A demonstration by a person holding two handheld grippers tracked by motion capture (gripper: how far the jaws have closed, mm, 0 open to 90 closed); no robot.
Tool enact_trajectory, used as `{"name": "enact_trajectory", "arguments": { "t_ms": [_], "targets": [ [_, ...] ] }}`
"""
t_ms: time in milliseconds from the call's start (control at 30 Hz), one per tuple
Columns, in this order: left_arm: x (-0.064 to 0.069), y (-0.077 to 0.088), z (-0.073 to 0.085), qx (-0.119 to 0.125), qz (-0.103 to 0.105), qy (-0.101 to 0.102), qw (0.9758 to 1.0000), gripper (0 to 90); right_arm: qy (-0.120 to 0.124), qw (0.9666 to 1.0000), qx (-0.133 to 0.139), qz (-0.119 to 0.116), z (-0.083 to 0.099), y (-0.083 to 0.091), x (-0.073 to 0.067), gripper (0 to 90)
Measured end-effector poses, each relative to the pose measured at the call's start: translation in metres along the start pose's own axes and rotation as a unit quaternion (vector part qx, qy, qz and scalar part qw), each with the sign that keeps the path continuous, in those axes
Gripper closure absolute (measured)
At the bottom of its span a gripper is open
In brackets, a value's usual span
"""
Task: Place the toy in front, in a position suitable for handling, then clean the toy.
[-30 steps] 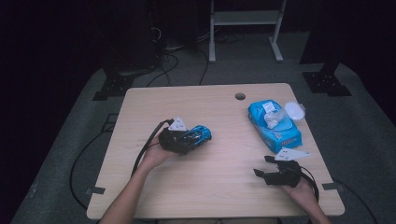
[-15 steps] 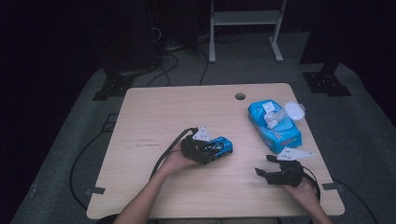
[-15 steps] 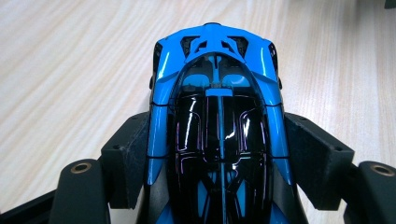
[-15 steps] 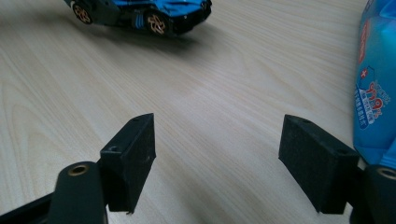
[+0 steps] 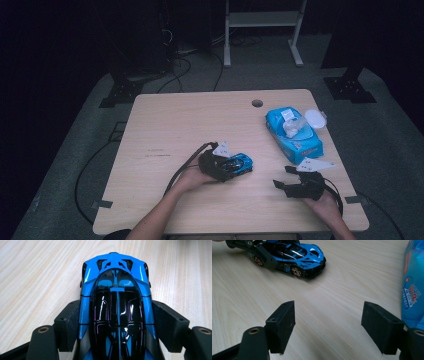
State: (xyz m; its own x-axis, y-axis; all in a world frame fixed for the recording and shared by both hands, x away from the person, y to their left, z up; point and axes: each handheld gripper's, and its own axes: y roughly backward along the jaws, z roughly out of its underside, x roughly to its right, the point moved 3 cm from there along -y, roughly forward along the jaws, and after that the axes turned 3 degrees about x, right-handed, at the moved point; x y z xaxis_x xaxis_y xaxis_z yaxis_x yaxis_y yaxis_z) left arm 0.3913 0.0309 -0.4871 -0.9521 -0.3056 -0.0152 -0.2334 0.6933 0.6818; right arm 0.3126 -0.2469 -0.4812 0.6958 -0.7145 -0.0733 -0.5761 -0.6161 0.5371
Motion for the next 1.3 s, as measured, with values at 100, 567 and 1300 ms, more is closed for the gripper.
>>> {"name": "enact_trajectory", "arguments": {
  "t_ms": [100,567,1300],
  "targets": [
    [0.001,-0.003,0.002,-0.002,0.003,0.0,1.0,28.0,-0.001,1.0,0.001,0.0,0.0,0.001,0.0,26.1],
    [-0.002,0.011,-0.001,0.034,-0.003,-0.003,0.9994,19.3,-0.015,0.9991,0.03,0.027,-0.017,0.012,0.013,25.5],
    [0.0,0.06,0.024,0.058,-0.029,0.016,0.9977,10.0,0.003,0.9892,0.05,0.138,-0.085,0.026,0.088,25.5]
  ]
}}
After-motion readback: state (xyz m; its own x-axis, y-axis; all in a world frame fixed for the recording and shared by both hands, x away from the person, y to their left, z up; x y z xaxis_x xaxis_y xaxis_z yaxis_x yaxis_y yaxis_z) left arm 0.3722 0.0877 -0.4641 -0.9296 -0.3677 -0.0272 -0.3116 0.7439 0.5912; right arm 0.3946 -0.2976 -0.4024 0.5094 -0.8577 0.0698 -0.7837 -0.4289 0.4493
